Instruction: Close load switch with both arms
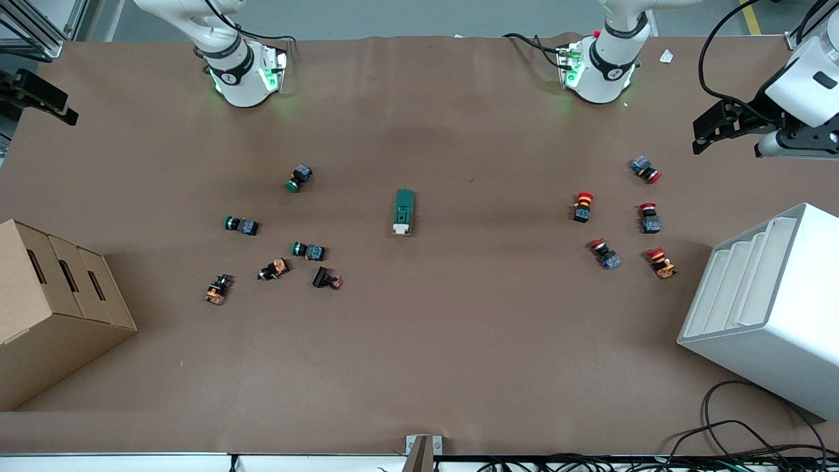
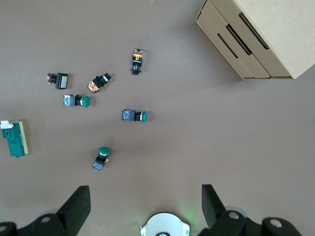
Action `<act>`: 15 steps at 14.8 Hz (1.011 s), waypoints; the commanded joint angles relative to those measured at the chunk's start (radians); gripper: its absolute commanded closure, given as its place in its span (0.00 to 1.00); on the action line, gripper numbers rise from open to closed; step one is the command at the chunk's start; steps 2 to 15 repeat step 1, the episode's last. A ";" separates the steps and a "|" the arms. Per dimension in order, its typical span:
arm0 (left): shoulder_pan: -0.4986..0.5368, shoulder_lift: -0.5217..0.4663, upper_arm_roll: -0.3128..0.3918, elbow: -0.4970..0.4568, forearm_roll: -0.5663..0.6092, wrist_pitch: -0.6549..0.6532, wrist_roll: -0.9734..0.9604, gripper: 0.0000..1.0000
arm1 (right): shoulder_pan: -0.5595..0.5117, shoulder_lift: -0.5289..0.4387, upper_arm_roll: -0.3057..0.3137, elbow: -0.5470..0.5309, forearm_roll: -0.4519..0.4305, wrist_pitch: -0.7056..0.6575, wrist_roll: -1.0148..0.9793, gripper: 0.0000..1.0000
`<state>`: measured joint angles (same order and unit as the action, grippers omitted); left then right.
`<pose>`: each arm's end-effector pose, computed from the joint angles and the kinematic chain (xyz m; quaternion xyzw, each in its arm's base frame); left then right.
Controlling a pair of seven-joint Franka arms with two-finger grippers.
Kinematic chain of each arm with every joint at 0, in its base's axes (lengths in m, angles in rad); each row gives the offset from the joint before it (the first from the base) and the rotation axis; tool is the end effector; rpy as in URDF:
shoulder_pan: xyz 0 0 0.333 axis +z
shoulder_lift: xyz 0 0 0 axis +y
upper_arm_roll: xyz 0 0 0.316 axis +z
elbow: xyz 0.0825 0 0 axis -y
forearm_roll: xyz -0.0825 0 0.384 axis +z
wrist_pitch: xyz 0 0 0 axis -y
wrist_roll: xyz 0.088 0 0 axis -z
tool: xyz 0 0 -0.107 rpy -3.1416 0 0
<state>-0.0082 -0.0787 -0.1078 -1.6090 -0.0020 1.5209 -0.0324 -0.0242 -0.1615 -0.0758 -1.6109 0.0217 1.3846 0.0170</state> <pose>0.5210 -0.0634 0.6444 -0.9991 0.0416 0.0047 0.0036 0.4803 -0.0492 0.6739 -0.9978 0.0561 0.0319 0.0181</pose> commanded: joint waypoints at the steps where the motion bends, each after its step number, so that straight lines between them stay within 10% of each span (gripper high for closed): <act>1: -0.003 0.000 0.000 0.017 -0.018 -0.022 0.016 0.00 | -0.033 0.026 0.018 0.052 0.014 -0.001 0.005 0.00; 15: -0.003 0.000 0.000 0.017 -0.018 -0.022 0.016 0.00 | -0.033 0.026 0.018 0.052 0.014 -0.001 0.005 0.00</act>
